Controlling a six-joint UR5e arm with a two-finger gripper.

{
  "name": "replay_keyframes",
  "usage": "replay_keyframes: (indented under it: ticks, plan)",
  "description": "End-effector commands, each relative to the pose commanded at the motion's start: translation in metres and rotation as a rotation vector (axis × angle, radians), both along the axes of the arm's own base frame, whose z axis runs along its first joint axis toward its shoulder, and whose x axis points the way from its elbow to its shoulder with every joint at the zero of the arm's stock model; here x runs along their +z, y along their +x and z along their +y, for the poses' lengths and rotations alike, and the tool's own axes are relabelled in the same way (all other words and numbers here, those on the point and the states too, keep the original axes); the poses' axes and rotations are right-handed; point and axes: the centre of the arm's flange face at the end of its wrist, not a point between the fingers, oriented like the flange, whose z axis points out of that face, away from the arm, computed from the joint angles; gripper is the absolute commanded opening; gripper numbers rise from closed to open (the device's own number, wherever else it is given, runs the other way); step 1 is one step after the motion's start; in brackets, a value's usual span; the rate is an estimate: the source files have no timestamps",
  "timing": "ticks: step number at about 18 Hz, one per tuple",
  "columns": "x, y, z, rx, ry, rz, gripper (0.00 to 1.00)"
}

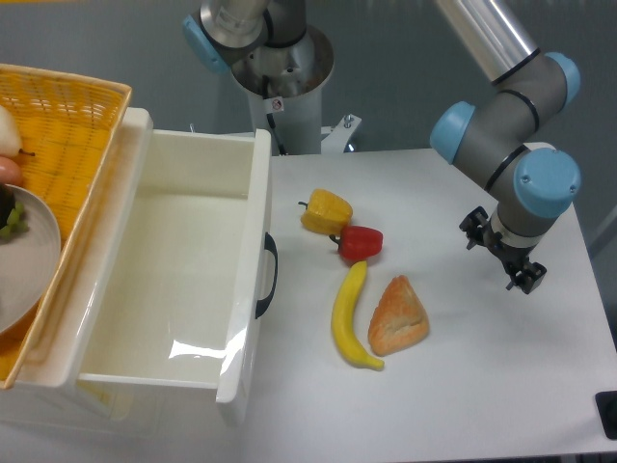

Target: Pick up the red pepper

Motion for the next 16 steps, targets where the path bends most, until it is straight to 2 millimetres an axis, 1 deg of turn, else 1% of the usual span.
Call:
replay_keyframes:
  ticks: [3, 7, 9, 12, 13, 14, 15, 16]
  plan:
    - [0.001, 0.001, 0.0, 0.003, 0.001, 0.002, 1.0]
    - [-0.003, 0.004, 0.001, -0.002, -0.003, -0.007, 1.0]
    - [-0.006, 0.009, 0.004, -0.015, -0.004, -0.012, 1.0]
    - [-0.001, 0.01, 0.004, -0.024, -0.002, -0.007, 1.0]
    - [-0.002, 0.014, 0.005, -0.05, -0.005, -0.012, 1.0]
    - [0.003, 0.03, 0.013, -0.104, -0.01, -0.013, 1.0]
    - [-0.001, 0.043, 0.013, -0.12, -0.016, -0.027, 1.0]
    - [-0.004, 0.048, 0.011, -0.12, -0.019, -0.036, 1.0]
